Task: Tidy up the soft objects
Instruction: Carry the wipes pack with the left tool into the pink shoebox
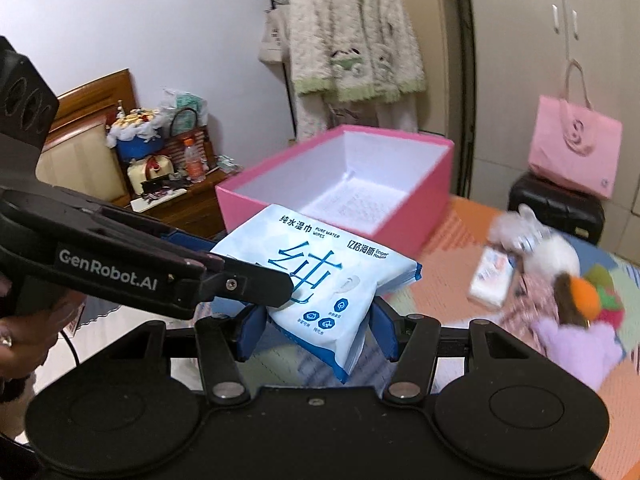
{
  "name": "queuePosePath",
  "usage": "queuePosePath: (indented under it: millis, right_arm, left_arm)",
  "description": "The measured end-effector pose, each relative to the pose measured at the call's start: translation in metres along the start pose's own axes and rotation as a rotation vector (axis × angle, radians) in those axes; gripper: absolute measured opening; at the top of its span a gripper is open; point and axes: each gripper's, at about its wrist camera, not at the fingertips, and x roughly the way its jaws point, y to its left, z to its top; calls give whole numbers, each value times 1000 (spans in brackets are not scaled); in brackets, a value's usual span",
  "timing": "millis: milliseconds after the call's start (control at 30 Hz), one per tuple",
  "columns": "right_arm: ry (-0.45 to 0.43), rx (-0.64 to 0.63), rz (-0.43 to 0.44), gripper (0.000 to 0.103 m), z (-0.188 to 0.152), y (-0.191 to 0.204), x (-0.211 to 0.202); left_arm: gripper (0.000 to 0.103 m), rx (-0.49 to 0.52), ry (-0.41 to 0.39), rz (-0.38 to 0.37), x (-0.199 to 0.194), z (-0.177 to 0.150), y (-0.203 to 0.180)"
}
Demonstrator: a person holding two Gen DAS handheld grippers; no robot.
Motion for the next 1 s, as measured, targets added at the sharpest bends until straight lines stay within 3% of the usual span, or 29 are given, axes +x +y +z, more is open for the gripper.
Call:
queuePosePath:
  millis: [267, 567, 733, 1000]
  right_arm:
    - [17, -16, 20, 62, 37, 5, 20]
    - [56, -67, -26, 62, 78, -7, 69]
    - [85, -107, -78, 62, 96, -17, 107]
    - [169, -163, -74, 62, 121, -35, 163]
  left_arm:
    - [57, 39, -19, 5, 2, 32, 22]
    - [57, 76, -6, 22, 48, 71, 49]
    - [57, 38, 15, 34, 81, 93, 68]
    - [57, -48, 100, 15, 130, 115, 103]
